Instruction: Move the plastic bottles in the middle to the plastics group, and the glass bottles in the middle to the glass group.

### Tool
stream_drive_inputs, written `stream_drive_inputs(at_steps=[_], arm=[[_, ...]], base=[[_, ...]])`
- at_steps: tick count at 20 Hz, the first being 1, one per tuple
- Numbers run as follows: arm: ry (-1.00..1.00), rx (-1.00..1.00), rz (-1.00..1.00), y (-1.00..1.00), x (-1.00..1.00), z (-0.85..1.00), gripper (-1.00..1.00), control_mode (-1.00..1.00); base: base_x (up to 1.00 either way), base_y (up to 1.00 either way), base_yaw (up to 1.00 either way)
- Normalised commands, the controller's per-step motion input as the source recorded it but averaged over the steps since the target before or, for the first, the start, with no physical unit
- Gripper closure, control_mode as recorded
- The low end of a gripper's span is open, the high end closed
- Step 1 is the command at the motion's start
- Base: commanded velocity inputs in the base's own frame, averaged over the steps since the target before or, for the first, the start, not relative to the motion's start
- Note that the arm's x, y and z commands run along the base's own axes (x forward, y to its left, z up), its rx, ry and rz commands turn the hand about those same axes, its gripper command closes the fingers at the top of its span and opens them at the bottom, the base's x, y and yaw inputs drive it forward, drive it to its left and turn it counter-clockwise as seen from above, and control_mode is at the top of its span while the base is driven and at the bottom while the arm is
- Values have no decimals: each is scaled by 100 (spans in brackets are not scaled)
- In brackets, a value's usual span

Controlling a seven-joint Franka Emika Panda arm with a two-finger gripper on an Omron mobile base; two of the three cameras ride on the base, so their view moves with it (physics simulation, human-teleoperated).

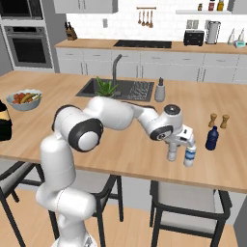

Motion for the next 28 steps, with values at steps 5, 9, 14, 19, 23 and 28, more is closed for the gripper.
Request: stream_drive_inputs(at_steps=[5,9,14,19,23,28], arm=[[0,0,0,0,0,0,100,-100],[0,0,0,0,-2,0,100,-100],[0,0,0,0,-2,0,100,-100],[0,0,0,0,0,0,-100,-100],[0,0,0,0,0,0,-100,-100],[0,0,0,0,0,0,-100,-100]], base=[[0,0,0],[0,0,0],[0,0,0],[0,0,0],[0,0,0],[0,0,0]])
